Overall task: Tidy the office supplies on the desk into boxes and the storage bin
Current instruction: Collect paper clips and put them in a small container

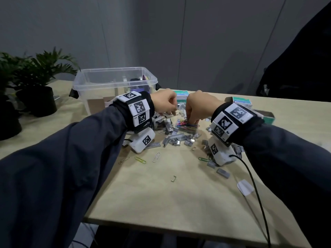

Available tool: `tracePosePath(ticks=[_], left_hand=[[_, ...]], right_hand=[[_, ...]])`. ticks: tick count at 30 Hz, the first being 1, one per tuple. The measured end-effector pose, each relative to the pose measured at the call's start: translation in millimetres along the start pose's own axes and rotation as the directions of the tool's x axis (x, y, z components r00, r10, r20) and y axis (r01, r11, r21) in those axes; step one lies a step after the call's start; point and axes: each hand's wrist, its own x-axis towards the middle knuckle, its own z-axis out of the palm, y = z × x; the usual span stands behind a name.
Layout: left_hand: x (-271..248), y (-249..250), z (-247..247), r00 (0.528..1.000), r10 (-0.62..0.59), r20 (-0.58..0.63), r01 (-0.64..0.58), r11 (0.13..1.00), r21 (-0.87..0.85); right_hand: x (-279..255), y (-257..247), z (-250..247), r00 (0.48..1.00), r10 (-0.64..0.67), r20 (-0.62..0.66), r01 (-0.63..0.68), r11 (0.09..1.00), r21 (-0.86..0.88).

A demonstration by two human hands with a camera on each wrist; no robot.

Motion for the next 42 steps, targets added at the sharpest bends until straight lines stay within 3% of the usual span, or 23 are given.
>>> tracePosePath(ticks=[8, 14, 17, 21, 23, 26, 30, 36, 39, 42], left_hand=[[0, 5, 8, 0.998, 0.037, -0.05, -0.04, 0.998, -0.058], [6, 10, 11, 0.996, 0.09, -0.025, -0.089, 0.996, 0.026], [9, 14, 12, 0.991, 0.132, -0.01, -0.13, 0.987, 0.094], [18, 21, 17, 0.988, 0.155, -0.004, -0.152, 0.972, 0.177], [19, 25, 19, 0.988, 0.146, 0.052, -0.154, 0.96, 0.236], [20, 26, 22, 0.983, 0.145, 0.116, -0.175, 0.932, 0.318], [9, 31, 20, 0.965, 0.262, 0.001, -0.246, 0.904, 0.351], [-36, 47, 30, 0.885, 0.336, 0.321, -0.401, 0.902, 0.16], [-43, 59, 42, 0.861, 0.347, 0.373, -0.428, 0.89, 0.161], [-41, 69, 54, 0.858, 0.327, 0.397, -0.43, 0.879, 0.207]], right_hand=[[-3, 10, -1, 0.999, 0.026, 0.037, -0.032, 0.984, 0.176], [-7, 11, 2, 0.999, 0.029, 0.016, -0.03, 0.993, 0.115], [-10, 20, -10, 0.994, 0.104, -0.014, -0.101, 0.983, 0.155], [-15, 32, -18, 0.98, 0.176, -0.094, -0.17, 0.983, 0.071], [-19, 35, -18, 0.984, 0.173, -0.047, -0.171, 0.984, 0.041], [-28, 37, -20, 0.985, 0.085, 0.15, -0.094, 0.994, 0.054], [-42, 35, -20, 0.904, 0.002, 0.427, -0.017, 0.999, 0.031], [-59, 44, -2, 0.855, 0.105, 0.507, -0.059, 0.993, -0.107], [-61, 49, -4, 0.936, 0.109, 0.335, -0.049, 0.982, -0.182], [-60, 54, -5, 0.964, 0.014, 0.267, 0.007, 0.997, -0.079]])
